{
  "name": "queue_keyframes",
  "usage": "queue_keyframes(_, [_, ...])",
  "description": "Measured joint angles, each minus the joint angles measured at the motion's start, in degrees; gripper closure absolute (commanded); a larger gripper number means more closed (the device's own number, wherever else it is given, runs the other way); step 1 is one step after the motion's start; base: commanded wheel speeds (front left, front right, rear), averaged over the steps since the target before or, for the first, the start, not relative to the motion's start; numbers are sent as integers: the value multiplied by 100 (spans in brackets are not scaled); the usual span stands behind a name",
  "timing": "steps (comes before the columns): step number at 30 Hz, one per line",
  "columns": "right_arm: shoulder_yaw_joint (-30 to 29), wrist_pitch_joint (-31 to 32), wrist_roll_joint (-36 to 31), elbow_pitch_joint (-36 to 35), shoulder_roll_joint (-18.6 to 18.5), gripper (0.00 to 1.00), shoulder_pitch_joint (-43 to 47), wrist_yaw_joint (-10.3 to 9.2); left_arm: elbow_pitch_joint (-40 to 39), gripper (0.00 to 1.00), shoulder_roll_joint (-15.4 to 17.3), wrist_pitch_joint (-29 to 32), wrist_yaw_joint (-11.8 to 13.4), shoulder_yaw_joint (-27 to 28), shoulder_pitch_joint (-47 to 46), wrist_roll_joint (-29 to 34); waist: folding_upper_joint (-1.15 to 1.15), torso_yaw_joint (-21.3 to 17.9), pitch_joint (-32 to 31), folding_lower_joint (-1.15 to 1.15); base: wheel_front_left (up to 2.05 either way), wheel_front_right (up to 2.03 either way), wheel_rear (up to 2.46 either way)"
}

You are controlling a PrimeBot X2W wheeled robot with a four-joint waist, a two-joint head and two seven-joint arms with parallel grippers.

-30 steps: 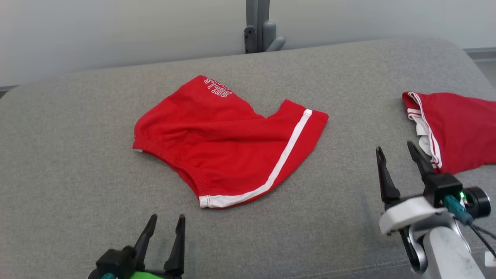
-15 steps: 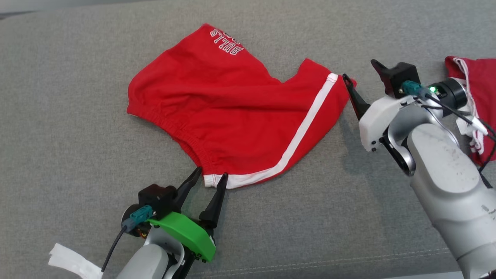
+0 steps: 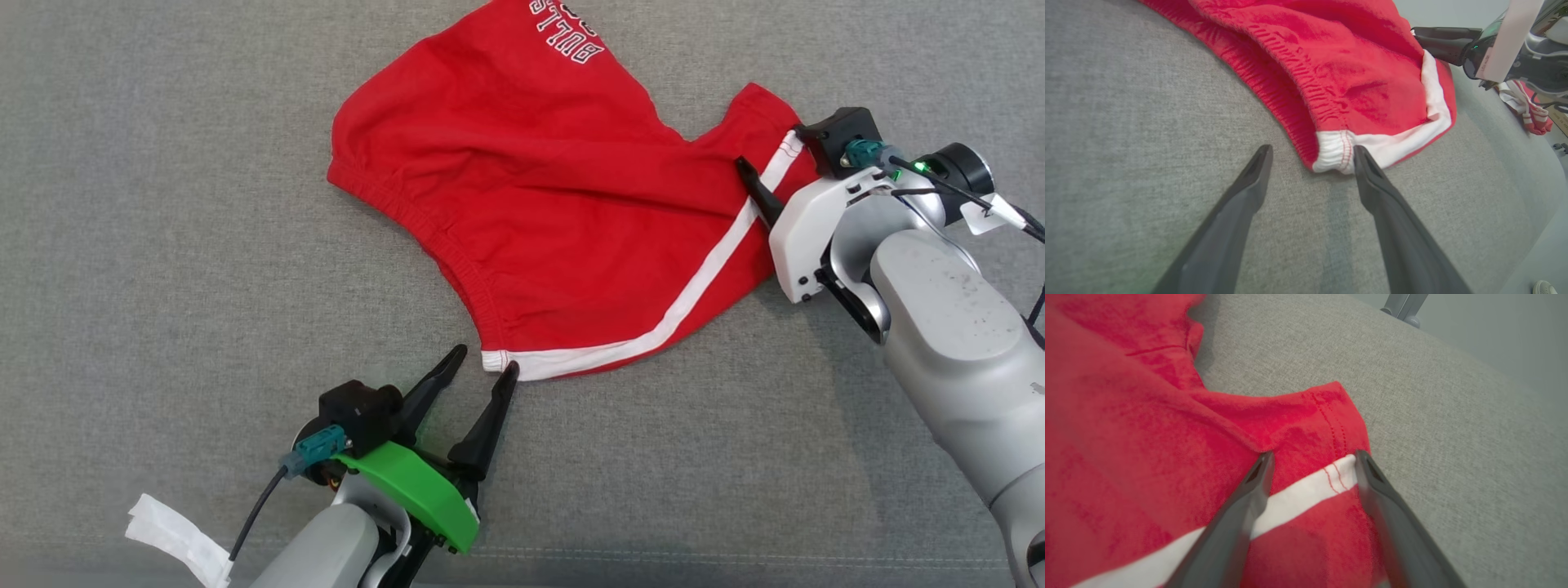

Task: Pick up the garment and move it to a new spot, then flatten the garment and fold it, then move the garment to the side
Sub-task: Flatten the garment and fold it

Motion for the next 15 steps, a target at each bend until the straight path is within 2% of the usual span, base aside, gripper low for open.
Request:
queue_keyframes(5, [147,-114,180,171,-79,0,-127,0,-31,0,54,-63,-1,-111,-30,-91,0,89,31,0,0,0,0])
queue_keyframes(15, [477,-258,526,254,-187,0,-203,0,-145,0,104,-127,-1,-138,-54,-178,0,-16,-7,0,0,0,0])
